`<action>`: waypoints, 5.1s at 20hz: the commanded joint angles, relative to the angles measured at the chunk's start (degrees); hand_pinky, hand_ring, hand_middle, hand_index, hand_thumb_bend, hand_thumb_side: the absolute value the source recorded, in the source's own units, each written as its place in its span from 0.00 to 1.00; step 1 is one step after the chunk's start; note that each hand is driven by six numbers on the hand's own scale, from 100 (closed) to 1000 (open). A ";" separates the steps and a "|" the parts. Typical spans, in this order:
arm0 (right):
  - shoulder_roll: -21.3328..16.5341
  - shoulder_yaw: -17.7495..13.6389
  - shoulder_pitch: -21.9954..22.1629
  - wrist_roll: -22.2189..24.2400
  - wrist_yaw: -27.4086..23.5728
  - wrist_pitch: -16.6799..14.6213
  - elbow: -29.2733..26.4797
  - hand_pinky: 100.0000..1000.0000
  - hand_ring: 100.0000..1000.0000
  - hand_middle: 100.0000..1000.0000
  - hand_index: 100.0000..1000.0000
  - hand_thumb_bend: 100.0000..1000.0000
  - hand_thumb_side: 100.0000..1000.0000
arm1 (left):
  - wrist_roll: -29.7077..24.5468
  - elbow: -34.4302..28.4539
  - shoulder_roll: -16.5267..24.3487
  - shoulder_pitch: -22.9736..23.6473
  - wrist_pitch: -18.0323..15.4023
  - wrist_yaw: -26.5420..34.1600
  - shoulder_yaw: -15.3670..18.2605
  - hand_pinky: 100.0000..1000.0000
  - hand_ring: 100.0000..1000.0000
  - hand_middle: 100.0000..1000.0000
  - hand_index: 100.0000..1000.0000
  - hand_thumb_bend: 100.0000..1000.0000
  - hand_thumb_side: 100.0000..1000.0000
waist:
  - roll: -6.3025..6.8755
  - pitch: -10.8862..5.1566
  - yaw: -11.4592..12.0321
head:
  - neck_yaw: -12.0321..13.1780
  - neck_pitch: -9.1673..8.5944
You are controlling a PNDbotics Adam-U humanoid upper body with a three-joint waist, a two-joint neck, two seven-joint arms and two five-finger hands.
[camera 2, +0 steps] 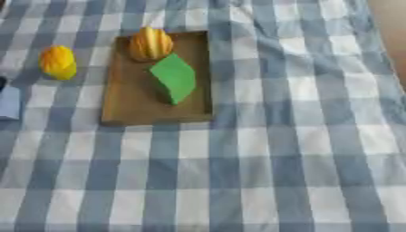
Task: Pick up objects on the table and place them in the box.
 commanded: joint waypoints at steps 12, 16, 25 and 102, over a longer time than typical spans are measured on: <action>-1.73 -0.88 -0.43 0.01 -0.61 -0.31 -0.04 0.81 0.71 0.64 0.81 0.00 0.81 | -5.46 -1.83 7.06 2.80 2.12 -4.12 1.44 1.00 0.98 0.91 1.00 0.93 0.31 | -0.15 -1.66 0.40 | -0.07 -0.33; -1.59 -0.79 -0.48 0.14 -0.58 -0.32 0.04 0.81 0.71 0.64 0.81 0.00 0.82 | -5.22 -0.61 6.79 3.61 0.96 -7.83 2.03 1.00 0.96 0.90 1.00 0.91 0.29 | -0.41 -1.56 0.36 | 0.09 -0.51; -1.31 -0.76 -0.41 0.21 -0.64 -0.45 0.18 0.81 0.71 0.64 0.81 0.00 0.83 | -0.29 6.58 2.84 1.91 -3.35 -15.57 1.12 0.99 0.93 0.85 0.99 0.78 0.27 | -0.82 -1.37 0.28 | 0.66 -0.80; 0.42 -0.07 -1.93 0.98 -1.76 -1.51 1.56 0.81 0.70 0.64 0.81 0.00 0.84 | -11.11 12.80 -19.63 -21.69 -11.54 -6.71 -11.83 0.93 0.90 0.82 0.89 0.39 0.46 | 0.54 -1.81 -2.69 | -0.72 -0.53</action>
